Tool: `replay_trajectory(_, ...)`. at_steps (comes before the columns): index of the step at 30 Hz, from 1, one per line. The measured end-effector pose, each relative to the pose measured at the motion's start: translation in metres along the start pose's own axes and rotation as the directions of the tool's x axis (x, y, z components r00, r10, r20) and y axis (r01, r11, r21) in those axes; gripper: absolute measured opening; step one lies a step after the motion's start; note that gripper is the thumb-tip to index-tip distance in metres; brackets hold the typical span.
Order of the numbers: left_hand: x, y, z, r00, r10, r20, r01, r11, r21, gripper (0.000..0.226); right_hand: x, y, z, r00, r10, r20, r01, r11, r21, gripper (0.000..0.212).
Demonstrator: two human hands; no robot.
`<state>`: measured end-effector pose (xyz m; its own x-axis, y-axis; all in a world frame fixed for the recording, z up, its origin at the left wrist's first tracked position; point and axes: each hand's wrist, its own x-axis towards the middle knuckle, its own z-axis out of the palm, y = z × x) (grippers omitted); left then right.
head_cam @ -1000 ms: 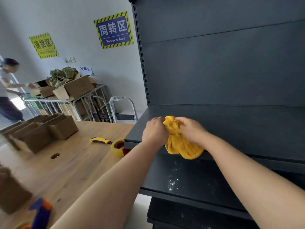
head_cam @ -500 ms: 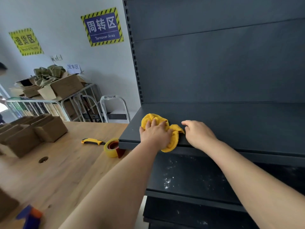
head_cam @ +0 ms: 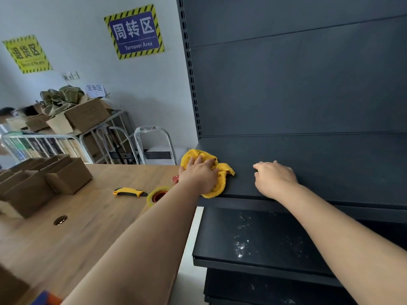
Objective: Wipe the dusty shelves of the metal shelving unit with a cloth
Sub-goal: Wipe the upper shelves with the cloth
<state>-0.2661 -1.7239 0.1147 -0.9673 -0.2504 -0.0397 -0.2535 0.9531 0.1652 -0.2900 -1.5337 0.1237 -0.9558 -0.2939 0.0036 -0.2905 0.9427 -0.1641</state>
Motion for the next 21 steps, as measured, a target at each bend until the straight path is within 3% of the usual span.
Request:
replay_trajectory(5, 0.044, -0.004, -0.001, 0.997, 0.066, 0.035, -0.067, 0.998, 0.017, 0.054, 0.002, 0.011, 0.003, 0.995, -0.070, 0.069, 0.073, 0.997, -0.037, 0.041)
replay_trajectory(13, 0.084, 0.020, -0.001, 0.989, 0.115, 0.090, -0.119, 0.992, 0.042, 0.057, 0.012, 0.029, -0.001, 0.990, -0.100, 0.102, 0.089, 0.991, 0.100, 0.044)
replay_trajectory(18, 0.069, 0.038, 0.000, 0.989, 0.123, 0.085, -0.126, 0.991, 0.037, 0.072, -0.001, 0.046, -0.011, 0.999, -0.031, -0.024, 0.037, 0.947, 0.318, 0.039)
replay_trajectory(21, 0.059, 0.064, 0.004, 0.982, 0.165, 0.090, -0.168, 0.985, 0.027, 0.082, -0.013, 0.067, -0.019, 0.987, 0.049, -0.152, -0.001, 0.954, 0.300, 0.038)
